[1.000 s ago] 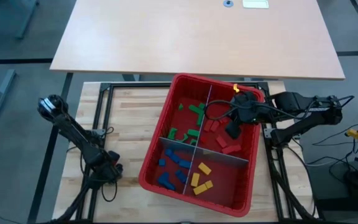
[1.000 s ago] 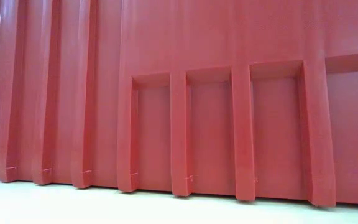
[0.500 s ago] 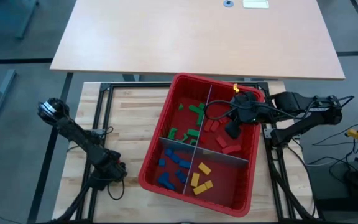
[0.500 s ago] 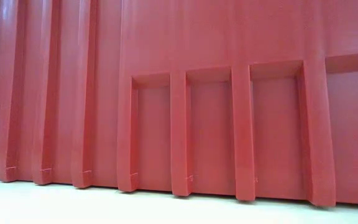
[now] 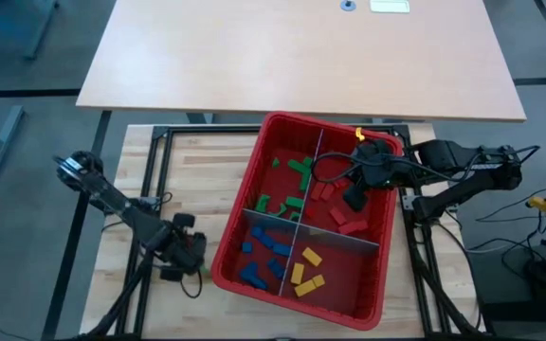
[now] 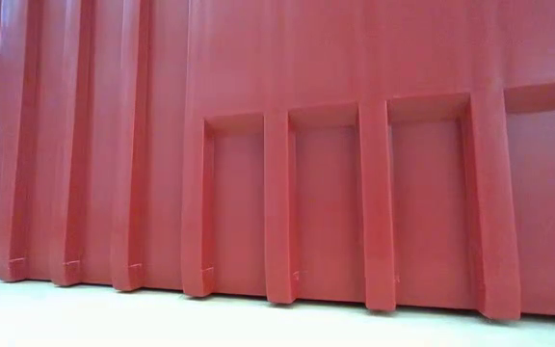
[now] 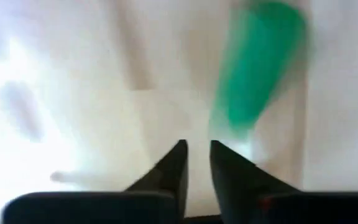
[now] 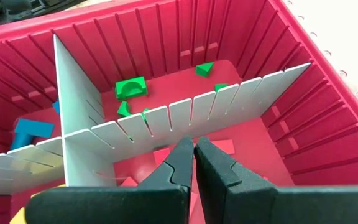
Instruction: Sort blocks
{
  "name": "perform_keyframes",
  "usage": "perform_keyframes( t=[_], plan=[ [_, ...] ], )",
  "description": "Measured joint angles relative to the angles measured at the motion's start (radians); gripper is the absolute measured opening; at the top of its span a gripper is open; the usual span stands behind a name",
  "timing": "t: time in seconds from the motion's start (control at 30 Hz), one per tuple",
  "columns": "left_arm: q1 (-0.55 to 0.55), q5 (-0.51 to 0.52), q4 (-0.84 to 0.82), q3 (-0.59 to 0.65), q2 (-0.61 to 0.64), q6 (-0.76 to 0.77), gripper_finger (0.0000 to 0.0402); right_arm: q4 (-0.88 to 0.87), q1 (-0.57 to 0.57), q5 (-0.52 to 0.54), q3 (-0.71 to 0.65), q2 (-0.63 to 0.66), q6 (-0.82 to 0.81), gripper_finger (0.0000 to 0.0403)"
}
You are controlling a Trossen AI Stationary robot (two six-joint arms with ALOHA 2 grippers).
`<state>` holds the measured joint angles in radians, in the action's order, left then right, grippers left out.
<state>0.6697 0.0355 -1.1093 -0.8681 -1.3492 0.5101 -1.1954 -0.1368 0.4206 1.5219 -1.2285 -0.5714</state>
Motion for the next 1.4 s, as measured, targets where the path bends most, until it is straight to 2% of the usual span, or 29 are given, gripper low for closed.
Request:
perform_keyframes(
  t=[0.13,0.23,0.3,0.4,0.5,0.63,0.87,1.03,1.13,1.23,1.4],
  plan=[
    [-0.054,0.105,-0.149,-0.106,0.010,0.070,0.0005,0.002,0.000,0.000,0.000,0.000,0.009,0.0000],
    [-0.093,0.143,-0.188,-0.145,0.032,0.109,0.0000,0.003,0.000,0.000,0.000,0.000,0.012,0.0000],
    [-0.110,0.132,-0.181,-0.150,0.050,0.111,0.0000,0.003,0.000,0.000,0.000,0.000,0.015,0.0000],
    [-0.114,0.058,-0.158,-0.148,0.057,0.082,0.0001,0.003,0.000,-0.001,0.000,0.000,0.022,0.0000],
    [-0.101,-0.024,-0.029,-0.148,0.057,-0.007,0.0009,0.003,0.000,-0.002,0.000,0.000,0.025,0.0000],
    [-0.079,-0.046,0.168,-0.148,0.019,-0.159,0.0049,0.003,0.000,-0.005,0.000,0.000,0.032,0.0000],
    [-0.081,-0.001,0.279,-0.158,-0.137,-0.253,0.0178,0.002,-0.001,-0.054,0.000,0.000,0.022,0.0000],
    [-0.092,0.073,0.434,-0.178,-0.177,-0.276,0.0258,-0.002,-0.001,-0.063,0.000,0.000,0.016,0.0000],
    [-0.124,0.081,0.444,-0.209,-0.192,-0.328,0.0278,-0.004,-0.001,-0.062,0.000,0.000,0.017,0.0000],
    [-0.144,0.105,0.422,-0.227,-0.205,-0.345,0.0278,-0.004,0.000,-0.062,0.000,0.000,0.031,0.0000],
    [-0.136,0.110,0.336,-0.210,-0.201,-0.256,0.0275,-0.005,0.000,-0.063,0.000,0.001,0.041,0.0000]
  ],
)
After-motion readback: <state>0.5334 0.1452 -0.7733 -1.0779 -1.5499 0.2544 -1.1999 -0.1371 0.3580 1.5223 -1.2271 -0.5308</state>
